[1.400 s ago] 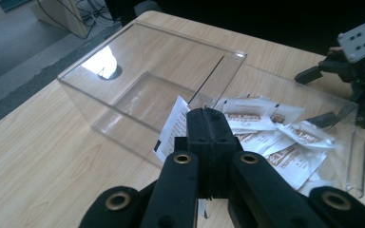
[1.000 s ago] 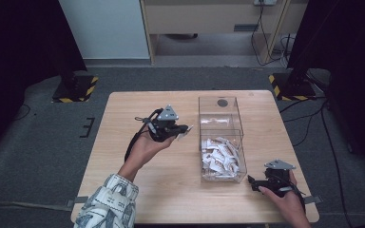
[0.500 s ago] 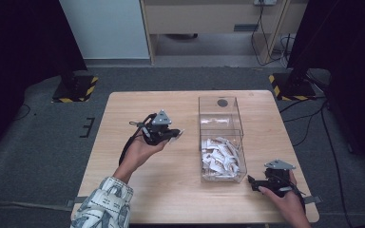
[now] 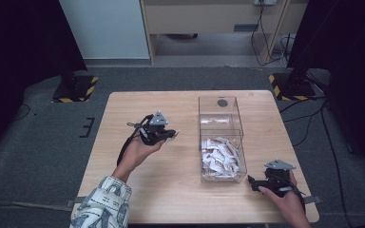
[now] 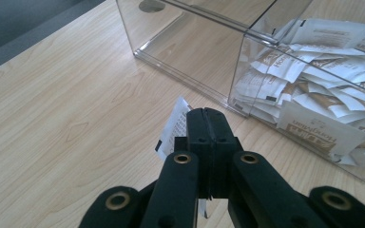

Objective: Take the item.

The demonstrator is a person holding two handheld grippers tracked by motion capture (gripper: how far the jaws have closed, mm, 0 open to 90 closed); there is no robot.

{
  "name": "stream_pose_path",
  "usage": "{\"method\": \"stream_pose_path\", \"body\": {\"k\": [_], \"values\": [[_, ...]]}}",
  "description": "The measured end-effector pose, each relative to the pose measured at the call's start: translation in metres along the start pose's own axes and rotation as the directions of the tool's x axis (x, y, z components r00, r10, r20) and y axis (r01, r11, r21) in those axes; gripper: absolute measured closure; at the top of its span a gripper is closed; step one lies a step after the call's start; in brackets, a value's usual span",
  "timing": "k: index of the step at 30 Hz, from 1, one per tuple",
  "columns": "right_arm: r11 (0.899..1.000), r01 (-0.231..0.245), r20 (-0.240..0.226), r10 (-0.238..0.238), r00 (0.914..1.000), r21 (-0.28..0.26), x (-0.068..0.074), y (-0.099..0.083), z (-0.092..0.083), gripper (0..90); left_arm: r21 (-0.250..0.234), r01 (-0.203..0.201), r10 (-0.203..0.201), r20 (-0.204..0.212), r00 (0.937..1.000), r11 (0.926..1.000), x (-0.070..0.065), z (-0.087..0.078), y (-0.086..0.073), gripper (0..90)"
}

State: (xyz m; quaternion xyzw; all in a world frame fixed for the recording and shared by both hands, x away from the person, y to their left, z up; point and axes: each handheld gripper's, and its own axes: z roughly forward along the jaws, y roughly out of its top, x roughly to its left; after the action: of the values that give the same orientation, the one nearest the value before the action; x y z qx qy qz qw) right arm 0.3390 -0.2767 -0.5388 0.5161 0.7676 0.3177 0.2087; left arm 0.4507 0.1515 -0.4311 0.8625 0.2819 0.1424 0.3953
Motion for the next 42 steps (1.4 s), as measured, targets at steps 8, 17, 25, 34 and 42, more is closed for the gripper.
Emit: {"method": "stream_pose_path", "body": {"k": [8,17,25,34,42], "values": [[1.0,0.0,0.0,0.0,1.0,0.0,0.0,0.0,0.0,0.8,0.026,0.016,-0.015,-0.016,0.9998,0.9995,0.009,0.008,-0.011,90.0],[1.0,0.0,0.0,0.0,1.0,0.0,0.0,0.0,0.0,0.8,0.039,0.048,-0.047,-0.034,0.9983,0.9981,0.018,0.011,-0.023,90.0],[1.0,0.0,0.0,0.0,1.0,0.0,0.0,0.0,0.0,0.8,0.067,0.056,-0.054,-0.044,0.9976,0.9961,0.025,0.015,-0.03,90.0],[1.0,0.0,0.0,0.0,1.0,0.0,0.0,0.0,0.0,0.8,0.09,0.082,-0.077,-0.057,0.9954,0.9926,0.032,0.023,-0.042,90.0],[1.0,0.0,0.0,0.0,1.0,0.0,0.0,0.0,0.0,0.8,0.081,0.085,-0.081,-0.053,0.9953,0.9931,0.029,0.035,-0.047,88.1]]}}
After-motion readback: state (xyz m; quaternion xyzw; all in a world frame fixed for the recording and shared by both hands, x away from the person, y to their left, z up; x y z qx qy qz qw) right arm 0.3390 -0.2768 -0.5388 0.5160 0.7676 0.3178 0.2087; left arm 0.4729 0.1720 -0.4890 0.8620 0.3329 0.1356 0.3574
